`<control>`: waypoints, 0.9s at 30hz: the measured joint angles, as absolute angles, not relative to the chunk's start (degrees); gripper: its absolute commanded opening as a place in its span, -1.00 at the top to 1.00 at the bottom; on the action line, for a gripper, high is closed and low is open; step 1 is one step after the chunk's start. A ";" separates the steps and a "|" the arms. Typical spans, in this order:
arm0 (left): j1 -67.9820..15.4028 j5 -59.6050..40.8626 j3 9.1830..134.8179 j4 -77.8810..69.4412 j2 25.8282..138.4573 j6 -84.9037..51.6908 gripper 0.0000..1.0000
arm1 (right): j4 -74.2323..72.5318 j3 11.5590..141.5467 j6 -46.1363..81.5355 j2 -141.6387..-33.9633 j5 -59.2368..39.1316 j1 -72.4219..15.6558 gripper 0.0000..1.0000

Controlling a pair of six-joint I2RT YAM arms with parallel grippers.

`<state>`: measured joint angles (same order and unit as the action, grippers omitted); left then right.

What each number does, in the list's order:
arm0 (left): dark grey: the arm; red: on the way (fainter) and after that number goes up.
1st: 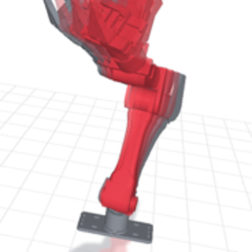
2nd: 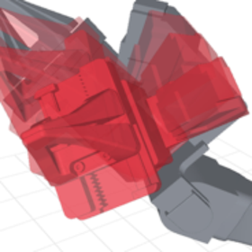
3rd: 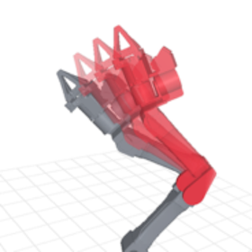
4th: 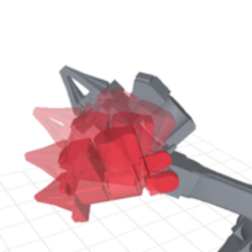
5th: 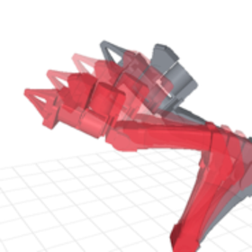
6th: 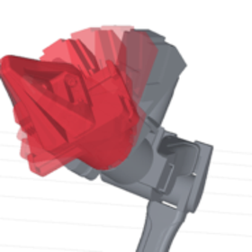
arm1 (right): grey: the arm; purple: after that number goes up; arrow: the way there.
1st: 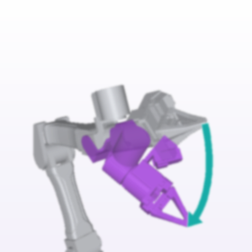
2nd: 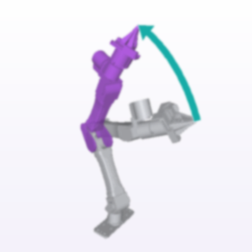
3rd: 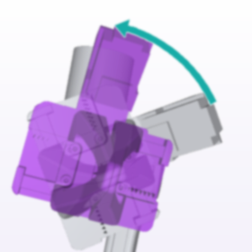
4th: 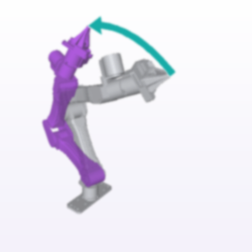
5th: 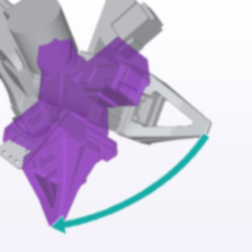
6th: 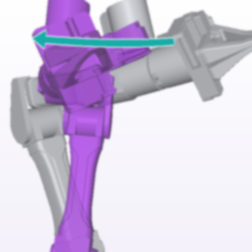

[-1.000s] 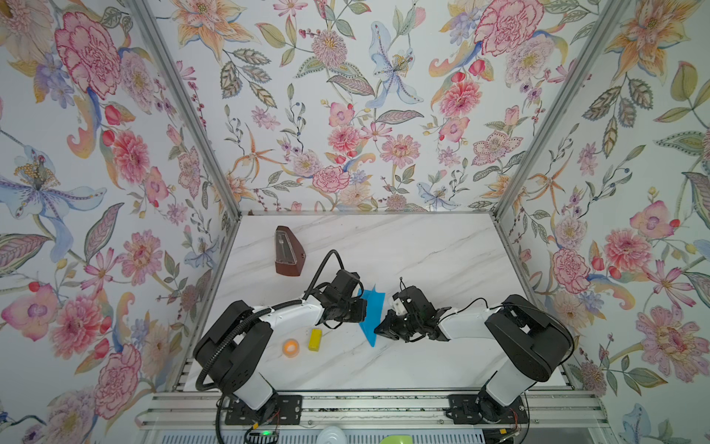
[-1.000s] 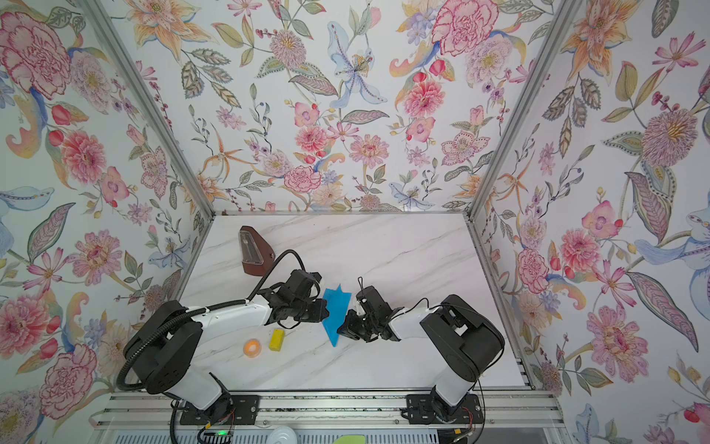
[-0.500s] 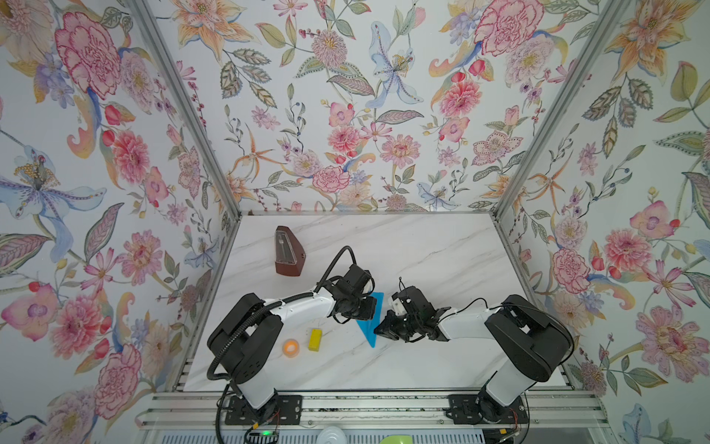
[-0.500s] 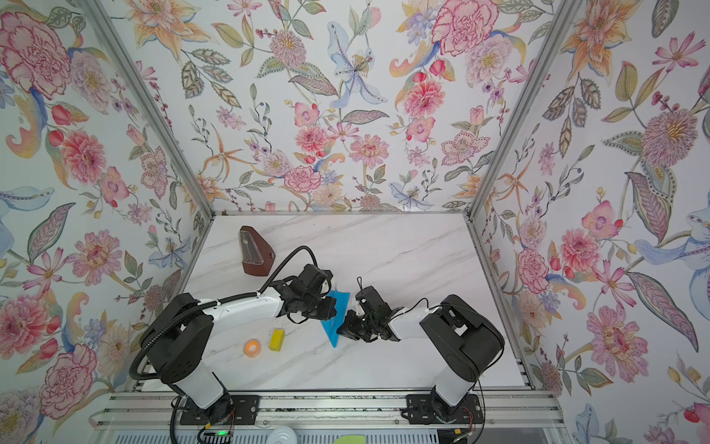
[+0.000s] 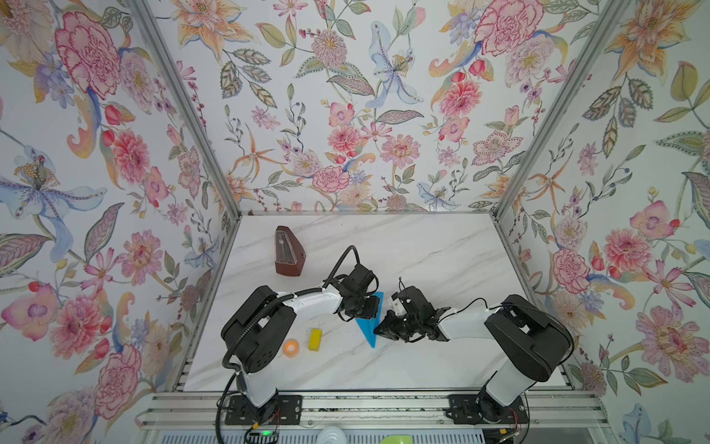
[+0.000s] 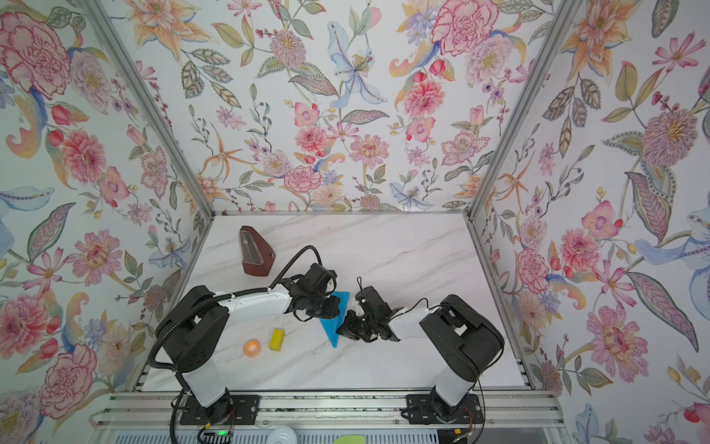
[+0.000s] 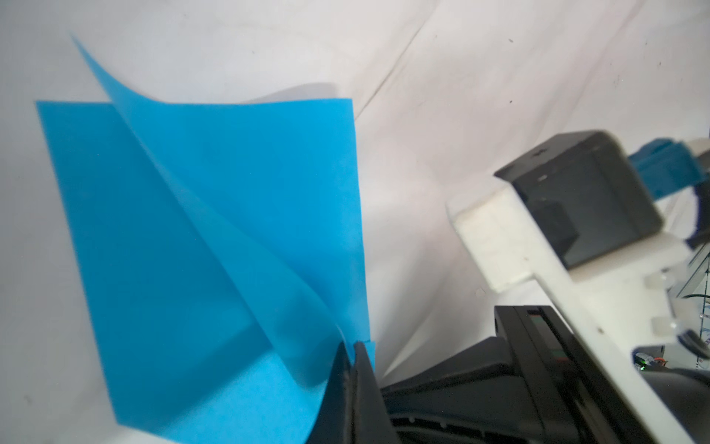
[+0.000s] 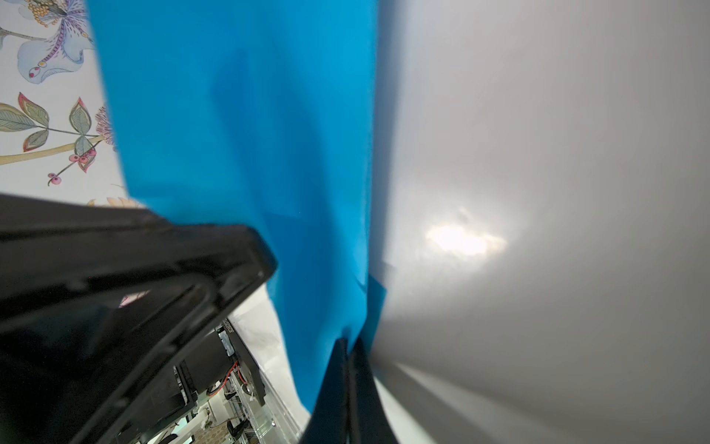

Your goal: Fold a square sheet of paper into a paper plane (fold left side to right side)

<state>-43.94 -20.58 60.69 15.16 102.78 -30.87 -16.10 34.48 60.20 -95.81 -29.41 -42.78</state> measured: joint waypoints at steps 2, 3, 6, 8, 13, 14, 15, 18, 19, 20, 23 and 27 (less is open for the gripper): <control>-43.94 -20.56 60.80 14.83 103.33 -30.87 1.00 | -16.16 34.48 60.20 -95.88 -29.50 -42.78 1.00; -43.94 -20.58 60.80 14.68 103.59 -30.87 1.00 | -16.19 34.48 60.20 -95.90 -29.54 -42.78 1.00; -43.94 -20.73 60.86 14.28 104.31 -30.87 1.00 | -16.21 34.48 60.20 -95.90 -29.54 -42.78 1.00; -43.94 -20.75 60.90 14.09 104.73 -30.87 1.00 | -16.25 34.48 60.18 -95.94 -29.54 -42.78 1.00; -43.94 -20.78 60.93 13.69 105.36 -30.87 1.00 | -16.40 34.50 60.18 -96.05 -29.65 -42.78 1.00; -43.94 -20.80 60.95 13.61 105.60 -30.87 1.00 | -16.51 34.50 60.18 -96.12 -29.69 -42.78 1.00; -43.94 -20.82 60.95 13.58 105.91 -30.87 1.00 | -16.58 34.52 60.18 -96.16 -29.74 -42.78 1.00; -43.94 -21.19 60.97 13.19 106.54 -30.87 1.00 | -16.71 34.52 60.05 -96.23 -29.78 -42.78 1.00; -43.94 -21.21 60.97 13.17 106.56 -30.85 1.00 | -16.71 34.52 59.99 -96.23 -29.78 -42.78 1.00; -43.94 -21.21 60.97 13.13 106.61 -30.85 1.00 | -16.71 34.52 59.94 -96.23 -29.78 -42.78 1.00; -43.94 -21.23 60.97 13.02 106.63 -30.85 1.00 | -16.29 34.72 59.72 -96.23 -29.74 -42.78 0.93; -43.94 -21.19 60.95 12.75 106.63 -30.85 1.00 | -13.37 35.62 58.94 -95.53 -29.06 -42.85 0.77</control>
